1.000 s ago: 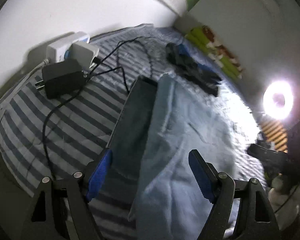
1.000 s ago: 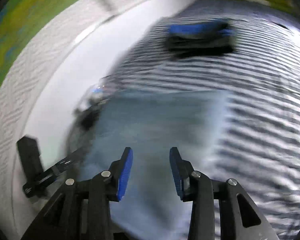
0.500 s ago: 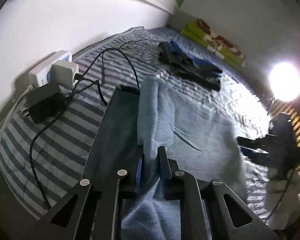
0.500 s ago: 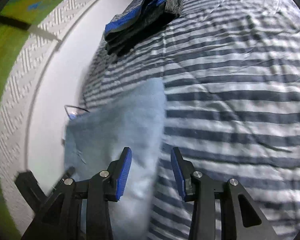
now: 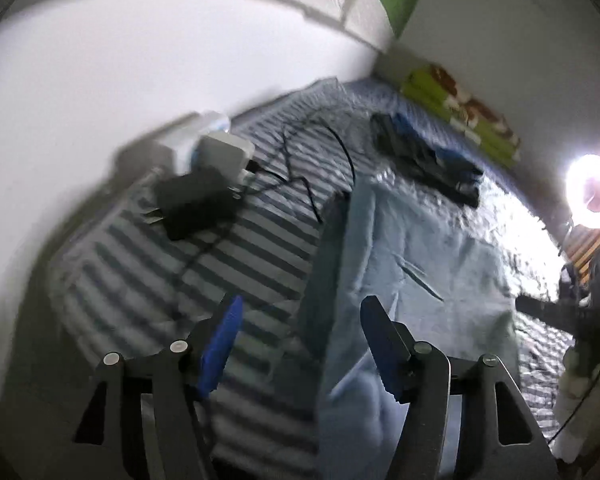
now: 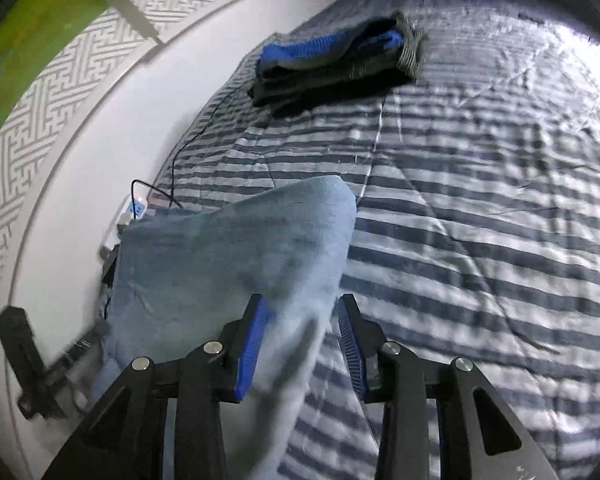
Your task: Organize objects
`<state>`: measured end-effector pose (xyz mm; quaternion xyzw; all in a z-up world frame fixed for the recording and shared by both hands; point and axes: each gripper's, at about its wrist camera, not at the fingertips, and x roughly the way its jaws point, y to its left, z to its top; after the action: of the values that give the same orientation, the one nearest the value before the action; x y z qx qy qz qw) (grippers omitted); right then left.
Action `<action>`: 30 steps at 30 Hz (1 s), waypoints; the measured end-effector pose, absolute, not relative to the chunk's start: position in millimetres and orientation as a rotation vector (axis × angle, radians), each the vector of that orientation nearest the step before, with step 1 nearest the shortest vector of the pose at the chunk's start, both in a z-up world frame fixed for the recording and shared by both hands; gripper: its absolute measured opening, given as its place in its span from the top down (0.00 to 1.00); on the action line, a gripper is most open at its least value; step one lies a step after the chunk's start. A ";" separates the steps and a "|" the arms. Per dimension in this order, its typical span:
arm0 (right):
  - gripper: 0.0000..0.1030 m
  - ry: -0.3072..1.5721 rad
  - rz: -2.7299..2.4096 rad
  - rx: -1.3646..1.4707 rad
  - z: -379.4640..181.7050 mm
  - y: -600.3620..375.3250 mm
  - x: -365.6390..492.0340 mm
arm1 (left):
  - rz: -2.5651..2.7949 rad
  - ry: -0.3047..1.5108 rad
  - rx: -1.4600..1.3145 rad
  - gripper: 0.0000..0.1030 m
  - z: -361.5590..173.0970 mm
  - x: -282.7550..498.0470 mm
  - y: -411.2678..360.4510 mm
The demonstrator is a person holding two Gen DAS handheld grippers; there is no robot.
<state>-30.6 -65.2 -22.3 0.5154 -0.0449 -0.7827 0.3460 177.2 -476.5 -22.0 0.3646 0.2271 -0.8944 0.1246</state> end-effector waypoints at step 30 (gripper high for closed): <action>0.34 -0.056 -2.042 1.299 -10.2 -7.4 62.0 | -2.666 0.548 1.151 0.16 -19.4 126.1 -430.5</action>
<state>62.0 -7.4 -10.2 0.5022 -0.0216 -0.7894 0.3524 126.1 -430.5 -19.4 0.3878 0.1847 -0.8982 0.0932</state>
